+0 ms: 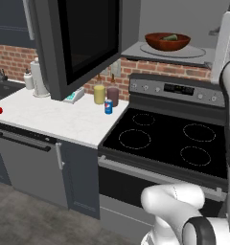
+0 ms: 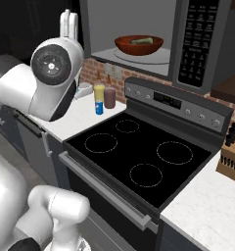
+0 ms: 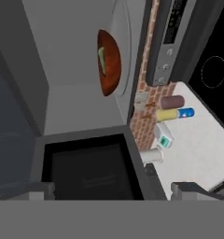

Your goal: Pick the cucumber from the sink and place it in the bowl. Then pick the bowl and place it in the microwave. Then close the microwave door and press the start button.

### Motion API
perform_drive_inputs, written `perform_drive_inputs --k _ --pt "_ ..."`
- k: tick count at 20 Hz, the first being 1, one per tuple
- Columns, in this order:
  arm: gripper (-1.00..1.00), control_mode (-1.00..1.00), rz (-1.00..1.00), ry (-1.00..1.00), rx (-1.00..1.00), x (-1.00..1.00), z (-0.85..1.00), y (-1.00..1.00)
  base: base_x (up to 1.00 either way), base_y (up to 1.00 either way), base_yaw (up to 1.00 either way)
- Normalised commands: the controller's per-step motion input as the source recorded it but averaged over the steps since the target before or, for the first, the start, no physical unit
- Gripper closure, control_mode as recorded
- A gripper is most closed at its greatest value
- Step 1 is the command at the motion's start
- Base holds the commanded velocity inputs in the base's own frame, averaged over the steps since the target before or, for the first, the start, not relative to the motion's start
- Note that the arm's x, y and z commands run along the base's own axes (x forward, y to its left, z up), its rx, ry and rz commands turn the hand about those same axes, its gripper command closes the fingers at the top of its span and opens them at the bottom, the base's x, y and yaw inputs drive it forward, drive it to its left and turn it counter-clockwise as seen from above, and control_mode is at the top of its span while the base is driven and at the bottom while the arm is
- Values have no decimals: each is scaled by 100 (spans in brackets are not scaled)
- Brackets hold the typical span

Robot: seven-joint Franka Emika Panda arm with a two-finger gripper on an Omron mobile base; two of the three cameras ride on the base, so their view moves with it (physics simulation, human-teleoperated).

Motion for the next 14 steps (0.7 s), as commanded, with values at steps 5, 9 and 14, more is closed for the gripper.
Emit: perform_drive_inputs --k 5,9,14 --pt "-100 -100 15 -10 -1 -100 -4 30 0 0 0" --pt "-100 -100 7 0 0 -84 -13 64 0 0 0" --pt "-100 -100 0 0 0 -29 -34 82 0 0 0"
